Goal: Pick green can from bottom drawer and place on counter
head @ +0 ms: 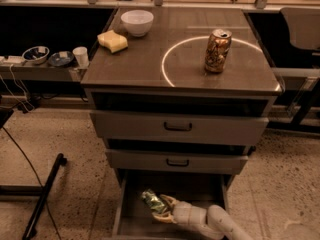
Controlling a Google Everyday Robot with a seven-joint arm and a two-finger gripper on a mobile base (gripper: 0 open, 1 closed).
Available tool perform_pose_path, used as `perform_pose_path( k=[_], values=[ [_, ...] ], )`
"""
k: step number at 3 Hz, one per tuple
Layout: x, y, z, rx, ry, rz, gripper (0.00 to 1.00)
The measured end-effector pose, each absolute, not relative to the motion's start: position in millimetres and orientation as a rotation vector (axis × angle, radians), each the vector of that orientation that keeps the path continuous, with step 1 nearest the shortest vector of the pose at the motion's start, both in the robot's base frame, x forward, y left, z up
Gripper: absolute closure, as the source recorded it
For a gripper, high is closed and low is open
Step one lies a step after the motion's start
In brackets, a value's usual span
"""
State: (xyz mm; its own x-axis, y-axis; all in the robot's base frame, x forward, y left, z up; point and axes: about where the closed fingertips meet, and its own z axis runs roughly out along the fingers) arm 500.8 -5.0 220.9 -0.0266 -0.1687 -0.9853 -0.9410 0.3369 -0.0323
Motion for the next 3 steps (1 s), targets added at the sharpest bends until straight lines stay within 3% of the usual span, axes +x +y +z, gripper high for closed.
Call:
perform_pose_path(
  k=[2,3],
  values=[
    [464.9,6.6,346.0,-1.223,1.283,0.837,1.00],
    [457.3,13.6,347.8,-1.234,1.271,0.855,1.00]
  ],
)
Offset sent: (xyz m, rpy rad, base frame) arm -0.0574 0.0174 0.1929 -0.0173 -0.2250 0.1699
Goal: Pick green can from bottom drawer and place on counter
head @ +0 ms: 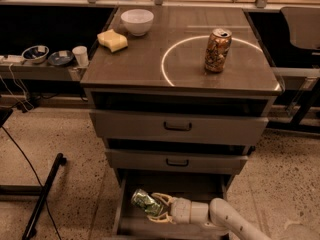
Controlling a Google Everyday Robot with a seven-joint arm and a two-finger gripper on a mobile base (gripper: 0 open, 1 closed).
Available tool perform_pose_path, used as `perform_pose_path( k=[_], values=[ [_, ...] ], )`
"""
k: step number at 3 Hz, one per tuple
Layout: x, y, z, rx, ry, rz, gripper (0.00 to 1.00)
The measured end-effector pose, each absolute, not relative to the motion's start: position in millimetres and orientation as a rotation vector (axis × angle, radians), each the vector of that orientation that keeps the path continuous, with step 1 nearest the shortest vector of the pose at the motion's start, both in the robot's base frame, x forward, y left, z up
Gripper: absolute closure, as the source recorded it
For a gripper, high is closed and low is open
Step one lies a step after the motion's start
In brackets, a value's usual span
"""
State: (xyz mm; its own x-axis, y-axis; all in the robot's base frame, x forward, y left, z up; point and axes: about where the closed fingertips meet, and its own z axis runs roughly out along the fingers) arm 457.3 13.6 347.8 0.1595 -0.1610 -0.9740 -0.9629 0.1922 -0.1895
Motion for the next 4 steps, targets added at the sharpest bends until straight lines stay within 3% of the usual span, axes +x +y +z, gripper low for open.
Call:
perform_pose_path(
  k=[1,3,4],
  values=[
    [456.3,14.0,371.1,-1.313,1.185,0.790,1.00],
    [422.0,-6.1,502.7,-1.452,0.950,0.538,1.00],
    [423.0,-13.7,562.1,-1.530,0.960,0.504,1.00]
  ],
)
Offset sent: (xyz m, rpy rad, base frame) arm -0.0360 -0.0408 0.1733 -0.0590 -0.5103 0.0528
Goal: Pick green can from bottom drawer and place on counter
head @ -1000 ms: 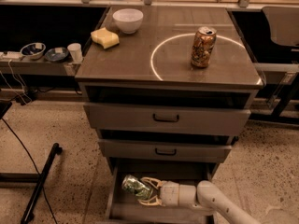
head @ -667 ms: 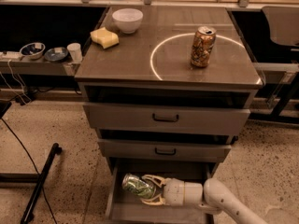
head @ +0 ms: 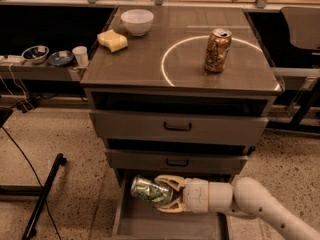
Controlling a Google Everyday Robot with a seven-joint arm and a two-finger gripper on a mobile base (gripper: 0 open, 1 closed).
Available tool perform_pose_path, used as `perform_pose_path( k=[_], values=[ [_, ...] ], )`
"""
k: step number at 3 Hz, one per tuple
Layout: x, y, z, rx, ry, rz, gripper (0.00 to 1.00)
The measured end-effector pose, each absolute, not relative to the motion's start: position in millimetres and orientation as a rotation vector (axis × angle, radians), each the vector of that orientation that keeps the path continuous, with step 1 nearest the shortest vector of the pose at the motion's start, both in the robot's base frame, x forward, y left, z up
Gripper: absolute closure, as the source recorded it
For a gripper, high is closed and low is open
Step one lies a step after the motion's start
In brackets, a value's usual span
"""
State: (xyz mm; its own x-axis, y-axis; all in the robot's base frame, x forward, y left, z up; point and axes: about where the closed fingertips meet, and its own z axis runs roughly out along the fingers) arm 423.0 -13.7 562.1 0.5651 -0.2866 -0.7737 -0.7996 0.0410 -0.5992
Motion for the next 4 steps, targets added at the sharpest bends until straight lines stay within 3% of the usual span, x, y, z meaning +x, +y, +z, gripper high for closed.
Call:
perform_pose_path(
  k=[1,4],
  values=[
    [449.2,-41.5,617.3,-1.498,1.127,0.429,1.00],
    [464.1,-34.6,653.1,-1.549,1.206,0.359,1.00]
  ],
)
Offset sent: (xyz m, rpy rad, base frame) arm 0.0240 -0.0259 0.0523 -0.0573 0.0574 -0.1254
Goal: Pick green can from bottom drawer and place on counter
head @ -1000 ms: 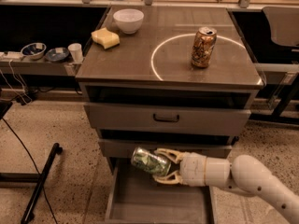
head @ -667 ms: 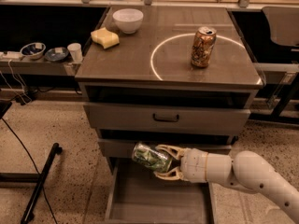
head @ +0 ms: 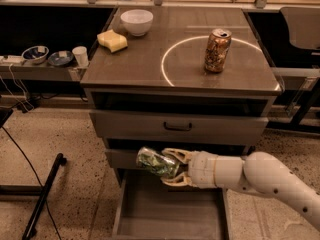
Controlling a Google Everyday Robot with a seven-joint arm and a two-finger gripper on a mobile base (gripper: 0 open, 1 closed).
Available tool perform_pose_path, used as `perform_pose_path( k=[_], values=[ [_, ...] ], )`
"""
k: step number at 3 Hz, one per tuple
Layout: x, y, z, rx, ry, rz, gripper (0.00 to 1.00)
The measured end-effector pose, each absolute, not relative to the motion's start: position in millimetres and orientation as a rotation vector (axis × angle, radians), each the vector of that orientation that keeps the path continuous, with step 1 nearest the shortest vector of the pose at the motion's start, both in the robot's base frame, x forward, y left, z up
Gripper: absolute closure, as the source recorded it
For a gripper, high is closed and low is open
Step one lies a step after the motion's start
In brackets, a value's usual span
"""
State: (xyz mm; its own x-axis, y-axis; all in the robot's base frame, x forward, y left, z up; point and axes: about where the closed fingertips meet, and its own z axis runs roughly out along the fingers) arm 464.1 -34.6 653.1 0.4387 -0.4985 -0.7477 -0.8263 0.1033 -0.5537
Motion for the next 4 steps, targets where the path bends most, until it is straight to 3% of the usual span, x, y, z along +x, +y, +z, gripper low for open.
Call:
perform_pose_path(
  k=[2,4],
  values=[
    [508.8,-6.6,761.3,-1.618,1.306,0.258,1.00],
    [554.7,18.9,833.5,-1.621,1.249,0.285,1.00]
  ],
)
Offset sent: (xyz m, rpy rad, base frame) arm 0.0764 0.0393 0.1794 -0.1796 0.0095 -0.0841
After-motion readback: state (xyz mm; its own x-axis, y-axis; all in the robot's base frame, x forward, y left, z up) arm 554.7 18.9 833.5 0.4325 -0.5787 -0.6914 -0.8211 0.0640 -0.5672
